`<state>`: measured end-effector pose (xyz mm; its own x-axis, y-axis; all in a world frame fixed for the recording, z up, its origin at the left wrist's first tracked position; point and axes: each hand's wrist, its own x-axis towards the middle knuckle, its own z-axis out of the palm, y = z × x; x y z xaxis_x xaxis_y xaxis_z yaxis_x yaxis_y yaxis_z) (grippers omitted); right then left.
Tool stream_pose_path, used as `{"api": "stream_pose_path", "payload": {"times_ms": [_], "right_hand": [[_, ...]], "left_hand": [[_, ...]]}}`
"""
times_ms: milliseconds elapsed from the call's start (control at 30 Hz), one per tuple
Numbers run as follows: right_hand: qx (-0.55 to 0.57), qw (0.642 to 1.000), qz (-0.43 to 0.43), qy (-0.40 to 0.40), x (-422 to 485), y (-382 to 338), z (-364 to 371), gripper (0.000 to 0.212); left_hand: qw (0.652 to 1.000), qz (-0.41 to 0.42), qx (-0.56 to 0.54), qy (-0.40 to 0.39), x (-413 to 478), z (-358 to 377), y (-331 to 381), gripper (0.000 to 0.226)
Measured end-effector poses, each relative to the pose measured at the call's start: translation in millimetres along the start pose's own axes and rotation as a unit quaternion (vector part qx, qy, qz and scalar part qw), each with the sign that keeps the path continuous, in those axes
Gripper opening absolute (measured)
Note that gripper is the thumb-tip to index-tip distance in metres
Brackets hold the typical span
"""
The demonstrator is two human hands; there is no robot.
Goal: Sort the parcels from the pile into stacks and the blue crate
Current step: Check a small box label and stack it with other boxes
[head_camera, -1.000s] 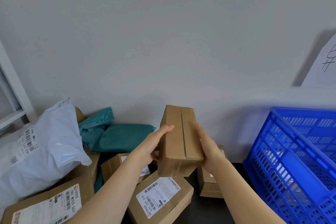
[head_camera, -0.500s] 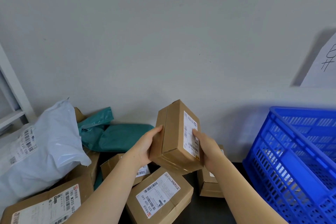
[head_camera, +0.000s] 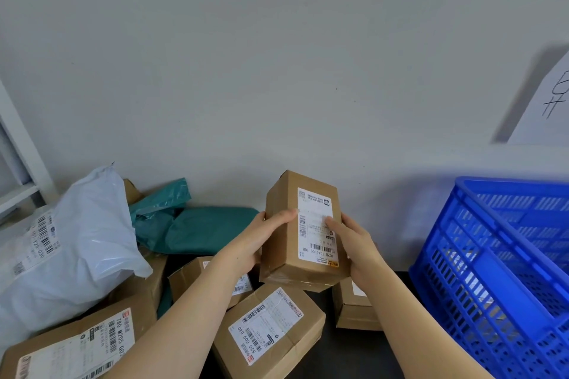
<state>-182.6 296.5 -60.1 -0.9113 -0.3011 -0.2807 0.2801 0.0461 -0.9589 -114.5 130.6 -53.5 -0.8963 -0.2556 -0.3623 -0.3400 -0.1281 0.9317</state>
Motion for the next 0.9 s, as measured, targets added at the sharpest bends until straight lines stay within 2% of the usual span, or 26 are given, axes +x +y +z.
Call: {"api": "stream_pose_path", "payload": {"times_ms": [100, 233, 300, 367, 433, 600, 667, 700, 800, 833, 900], "right_hand": [[0.005, 1.0, 0.003, -0.007, -1, 0, -5, 0.035], [0.005, 0.998, 0.06, 0.008, -3, -3, -15, 0.044], [0.015, 0.994, 0.112, -0.007, -6, -2, -24, 0.065], [0.025, 0.988, 0.141, -0.06, -9, 1, -31, 0.093], [0.061, 0.986, 0.131, -0.083, -11, 3, -36, 0.101], [0.15, 0.984, 0.075, -0.058, -10, 2, -39, 0.077], [0.176, 0.983, 0.044, -0.022, -4, 5, -43, 0.074], [0.185, 0.982, 0.032, 0.001, -1, 6, -47, 0.076], [0.196, 0.98, 0.004, 0.031, 3, 3, -62, 0.072], [0.191, 0.981, -0.004, 0.029, 3, 2, -69, 0.066], [0.157, 0.987, -0.019, 0.014, 0, 2, -86, 0.052]], "left_hand": [[0.999, -0.003, -0.025, 0.022, 4, 4, -4, 0.062], [0.991, 0.002, -0.131, 0.041, 6, 14, -6, 0.05], [0.977, 0.023, -0.202, 0.058, 11, 15, -7, 0.055], [0.965, 0.038, -0.253, 0.053, 17, 18, -9, 0.061], [0.962, 0.039, -0.268, 0.035, 20, 24, -11, 0.064], [0.962, 0.029, -0.27, -0.014, 18, 41, -14, 0.058], [0.966, 0.025, -0.257, -0.025, 15, 50, -13, 0.053], [0.971, 0.028, -0.238, -0.022, 15, 54, -13, 0.061], [0.976, 0.064, -0.195, 0.071, 20, 58, -15, 0.111], [0.974, 0.084, -0.175, 0.114, 20, 56, -14, 0.115], [0.973, 0.123, -0.1, 0.167, 20, 52, -10, 0.108]]}}
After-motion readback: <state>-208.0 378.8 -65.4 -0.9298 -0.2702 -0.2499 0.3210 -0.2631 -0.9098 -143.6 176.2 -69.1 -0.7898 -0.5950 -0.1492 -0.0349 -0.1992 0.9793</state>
